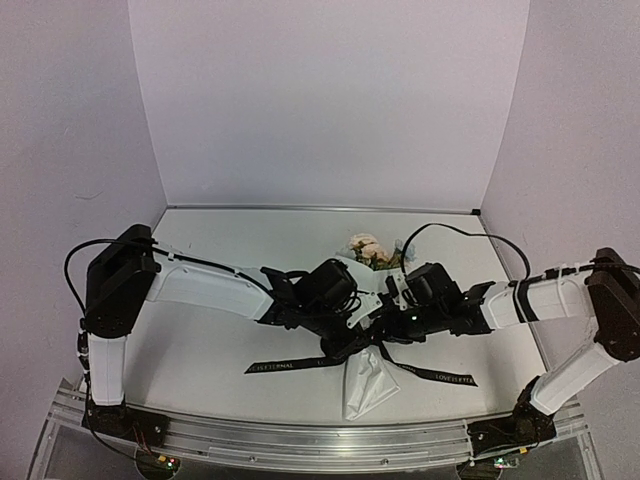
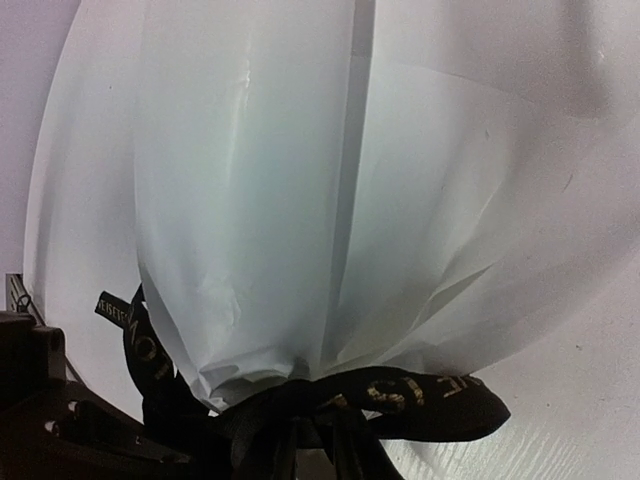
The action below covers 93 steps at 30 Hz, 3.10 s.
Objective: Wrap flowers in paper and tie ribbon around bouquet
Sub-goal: Cross the half-tied ribbon over the folded bouquet.
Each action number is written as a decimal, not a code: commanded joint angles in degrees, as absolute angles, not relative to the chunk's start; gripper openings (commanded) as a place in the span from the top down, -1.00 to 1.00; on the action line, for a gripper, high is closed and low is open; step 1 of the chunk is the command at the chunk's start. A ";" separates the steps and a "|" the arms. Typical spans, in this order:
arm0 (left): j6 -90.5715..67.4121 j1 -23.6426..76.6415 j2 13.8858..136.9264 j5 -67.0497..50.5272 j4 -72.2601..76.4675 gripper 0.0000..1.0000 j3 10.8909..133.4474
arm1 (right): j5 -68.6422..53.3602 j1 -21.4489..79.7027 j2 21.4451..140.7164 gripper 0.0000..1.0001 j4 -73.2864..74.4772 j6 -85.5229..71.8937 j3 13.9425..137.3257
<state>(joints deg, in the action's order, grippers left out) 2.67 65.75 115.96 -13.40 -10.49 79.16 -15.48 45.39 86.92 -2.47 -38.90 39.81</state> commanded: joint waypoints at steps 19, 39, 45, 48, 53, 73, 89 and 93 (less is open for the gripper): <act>1.48 64.75 120.26 -13.29 -14.80 1.00 82.72 | -13.89 45.25 76.98 0.26 3.39 -37.52 39.10; 1.49 64.78 119.55 -14.05 -14.25 1.00 81.98 | -10.15 43.53 86.43 0.29 4.59 -41.90 44.49; 1.58 64.73 119.80 -14.22 -14.19 1.00 82.09 | -9.90 43.44 85.26 0.56 4.39 -41.52 42.74; 1.51 64.68 119.77 -14.26 -14.03 1.00 82.01 | -10.51 43.45 85.33 0.84 4.34 -41.52 42.55; 1.31 64.55 119.28 -14.60 -13.27 0.96 81.59 | -12.41 43.47 84.24 1.00 4.31 -41.61 41.83; 0.53 63.90 118.42 -15.08 -12.28 0.93 80.73 | -18.61 45.31 85.44 1.00 0.97 -44.62 37.91; 3.08 63.73 113.96 -17.21 -14.56 0.56 83.96 | -18.87 44.98 87.69 1.00 -1.56 -43.75 37.97; 2.98 63.46 113.57 -17.66 -14.37 0.46 84.60 | -19.07 44.89 87.87 1.00 -2.14 -43.84 37.91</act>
<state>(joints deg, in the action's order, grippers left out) 2.03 63.94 116.98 -16.80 -14.04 81.43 -18.98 45.04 87.31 0.21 -44.19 38.13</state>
